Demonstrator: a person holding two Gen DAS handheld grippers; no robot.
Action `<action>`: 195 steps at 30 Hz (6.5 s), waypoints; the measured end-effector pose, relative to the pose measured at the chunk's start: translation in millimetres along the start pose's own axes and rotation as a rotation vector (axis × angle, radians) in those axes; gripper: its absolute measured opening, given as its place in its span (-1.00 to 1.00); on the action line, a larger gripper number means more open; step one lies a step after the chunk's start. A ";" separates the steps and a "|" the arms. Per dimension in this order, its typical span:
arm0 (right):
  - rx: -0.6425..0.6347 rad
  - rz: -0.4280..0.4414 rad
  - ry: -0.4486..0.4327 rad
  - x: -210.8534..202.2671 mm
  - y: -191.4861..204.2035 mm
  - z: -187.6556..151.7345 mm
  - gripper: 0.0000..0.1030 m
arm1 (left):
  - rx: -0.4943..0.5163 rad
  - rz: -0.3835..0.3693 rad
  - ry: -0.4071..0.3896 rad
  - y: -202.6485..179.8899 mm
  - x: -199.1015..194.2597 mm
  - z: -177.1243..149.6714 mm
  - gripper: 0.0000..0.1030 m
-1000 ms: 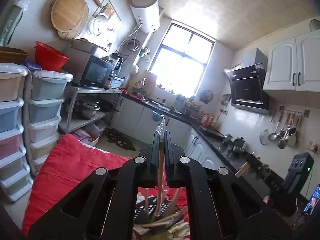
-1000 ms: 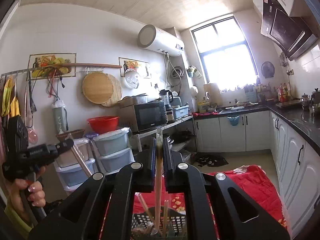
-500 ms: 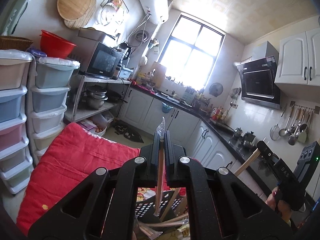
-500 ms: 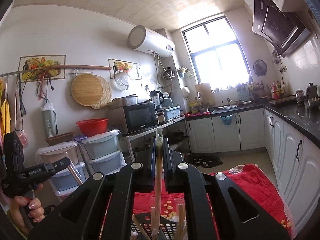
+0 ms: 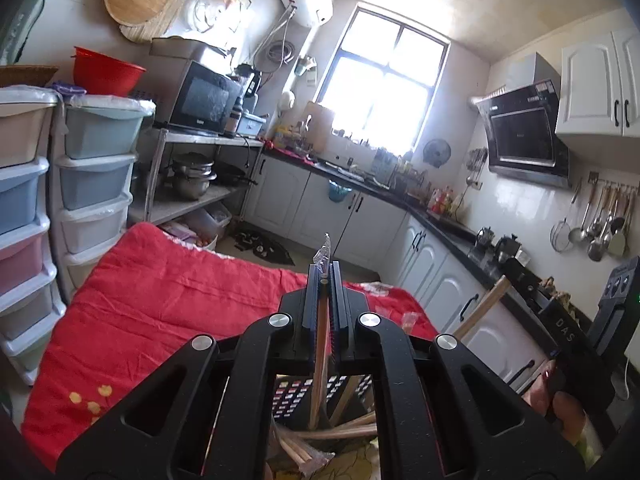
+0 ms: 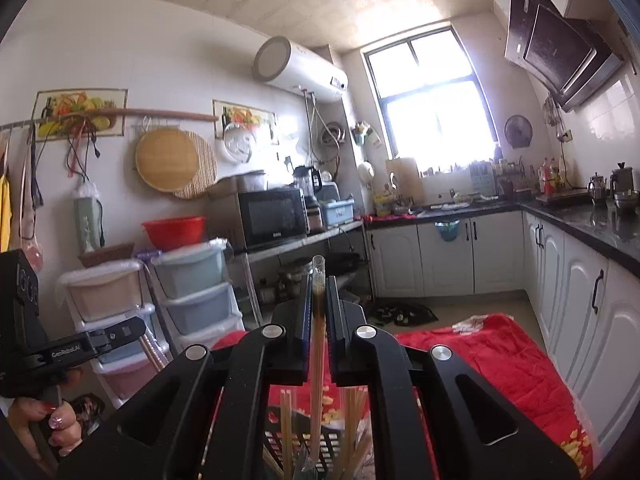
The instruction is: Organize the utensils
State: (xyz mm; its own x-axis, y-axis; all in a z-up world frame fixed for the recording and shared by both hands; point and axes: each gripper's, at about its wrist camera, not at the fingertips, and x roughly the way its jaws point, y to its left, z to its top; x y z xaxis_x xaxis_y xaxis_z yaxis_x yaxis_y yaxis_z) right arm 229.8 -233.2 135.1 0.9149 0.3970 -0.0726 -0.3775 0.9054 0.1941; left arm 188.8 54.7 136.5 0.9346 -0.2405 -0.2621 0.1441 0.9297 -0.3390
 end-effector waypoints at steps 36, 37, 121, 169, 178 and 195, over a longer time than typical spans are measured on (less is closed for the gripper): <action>0.029 -0.009 0.247 -0.2 -0.1 -51.2 -0.06 | 0.005 0.006 0.116 -4.6 -13.7 -38.2 0.61; 0.028 -0.006 0.247 -4.5 -0.2 -50.6 -0.04 | 0.005 0.004 0.113 -5.2 -16.9 -37.8 0.69; -0.082 -0.092 0.061 -168.1 16.0 -167.2 0.87 | 0.151 0.210 -0.040 -28.4 -97.7 -201.9 0.79; -0.073 -0.104 0.058 -169.9 15.3 -168.0 0.87 | 0.148 0.208 -0.038 -26.8 -97.9 -201.7 0.79; -0.072 -0.103 0.058 -169.8 14.6 -168.0 0.87 | 0.145 0.208 -0.033 -26.3 -97.3 -202.8 0.79; -0.058 -0.121 0.062 -170.8 12.9 -166.9 0.87 | 0.133 0.212 -0.025 -26.2 -97.4 -204.2 0.79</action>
State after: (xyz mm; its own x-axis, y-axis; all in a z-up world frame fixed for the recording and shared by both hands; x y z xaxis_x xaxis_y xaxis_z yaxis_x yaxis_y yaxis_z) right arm 44.9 -264.3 -13.3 0.9444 0.2909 -0.1529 -0.2738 0.9538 0.1233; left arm 27.6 -3.2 -13.6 0.9559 -0.0310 -0.2921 -0.0158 0.9875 -0.1567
